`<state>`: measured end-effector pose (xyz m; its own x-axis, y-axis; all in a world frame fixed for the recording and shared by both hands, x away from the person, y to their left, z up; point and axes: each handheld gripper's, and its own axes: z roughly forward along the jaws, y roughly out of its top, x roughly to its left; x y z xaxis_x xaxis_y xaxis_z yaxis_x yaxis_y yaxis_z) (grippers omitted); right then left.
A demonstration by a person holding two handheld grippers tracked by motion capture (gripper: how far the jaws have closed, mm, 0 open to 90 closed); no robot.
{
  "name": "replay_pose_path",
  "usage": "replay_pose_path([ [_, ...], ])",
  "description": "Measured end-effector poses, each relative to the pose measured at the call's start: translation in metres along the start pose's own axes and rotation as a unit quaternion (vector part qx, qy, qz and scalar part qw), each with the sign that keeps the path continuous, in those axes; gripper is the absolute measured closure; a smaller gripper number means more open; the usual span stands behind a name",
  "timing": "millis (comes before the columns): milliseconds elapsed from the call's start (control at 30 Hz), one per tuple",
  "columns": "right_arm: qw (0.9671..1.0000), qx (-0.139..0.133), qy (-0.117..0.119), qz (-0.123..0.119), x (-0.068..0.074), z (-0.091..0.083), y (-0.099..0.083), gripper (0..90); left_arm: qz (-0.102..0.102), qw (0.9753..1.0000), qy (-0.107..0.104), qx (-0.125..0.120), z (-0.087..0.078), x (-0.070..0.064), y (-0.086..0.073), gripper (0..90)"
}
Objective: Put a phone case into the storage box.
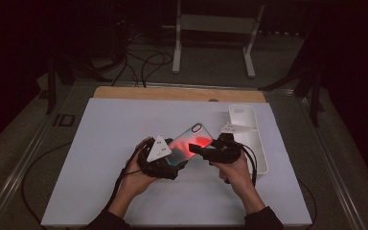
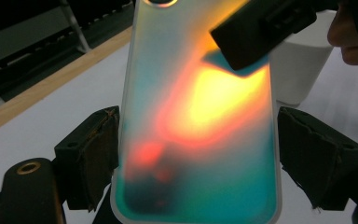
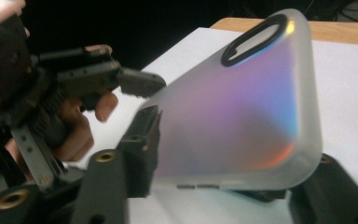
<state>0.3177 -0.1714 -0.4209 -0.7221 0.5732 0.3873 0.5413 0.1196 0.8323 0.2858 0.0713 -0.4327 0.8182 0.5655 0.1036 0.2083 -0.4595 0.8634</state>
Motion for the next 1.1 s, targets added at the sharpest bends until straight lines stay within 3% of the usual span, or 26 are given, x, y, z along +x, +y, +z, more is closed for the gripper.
replay_pose_path([
  [200,0.9996,-0.009,0.017,0.019,0.0,0.001,0.0,70.0,0.0,0.9999,-0.001,0.012,0.006,-0.003,-0.001,17.1],
  [400,0.9993,-0.009,0.032,0.016,0.003,0.003,0.0,81.7,0.003,0.9998,0.0,0.022,0.01,-0.005,-0.002,17.2],
  [433,0.9992,-0.007,0.036,0.014,0.004,0.004,0.0,83.5,0.006,0.9996,0.013,0.024,0.01,-0.005,-0.003,17.2],
  [467,0.9992,-0.007,0.036,0.012,0.007,0.004,0.0,86.3,0.005,0.9997,0.02,0.015,0.009,-0.004,-0.004,40.8],
  [500,0.9996,-0.007,0.027,0.005,0.008,0.004,0.001,86.6,-0.008,0.9999,-0.006,0.004,0.008,-0.001,-0.005,36.8],
  [600,0.9996,-0.008,0.027,0.002,0.01,0.002,0.002,86.9,-0.005,0.9999,-0.002,0.016,0.008,-0.002,-0.004,21.8],
  [700,0.9997,-0.009,0.021,-0.003,0.01,0.001,0.002,86.9,-0.005,0.9999,-0.002,0.016,0.008,-0.002,-0.004,21.8],
  [733,0.9997,-0.009,0.021,-0.003,0.01,0.001,0.002,86.9,-0.024,0.9994,-0.02,0.013,0.006,0.003,-0.005,21.8],
  [833,0.9998,-0.015,0.013,-0.01,0.01,-0.003,0.006,86.9,-0.037,0.9988,-0.03,0.014,0.003,0.008,-0.005,20.1],
  [1100,0.999,-0.026,0.022,-0.03,0.01,-0.012,0.01,86.9,-0.053,0.9969,-0.055,0.019,-0.004,0.012,-0.008,14.9],
])
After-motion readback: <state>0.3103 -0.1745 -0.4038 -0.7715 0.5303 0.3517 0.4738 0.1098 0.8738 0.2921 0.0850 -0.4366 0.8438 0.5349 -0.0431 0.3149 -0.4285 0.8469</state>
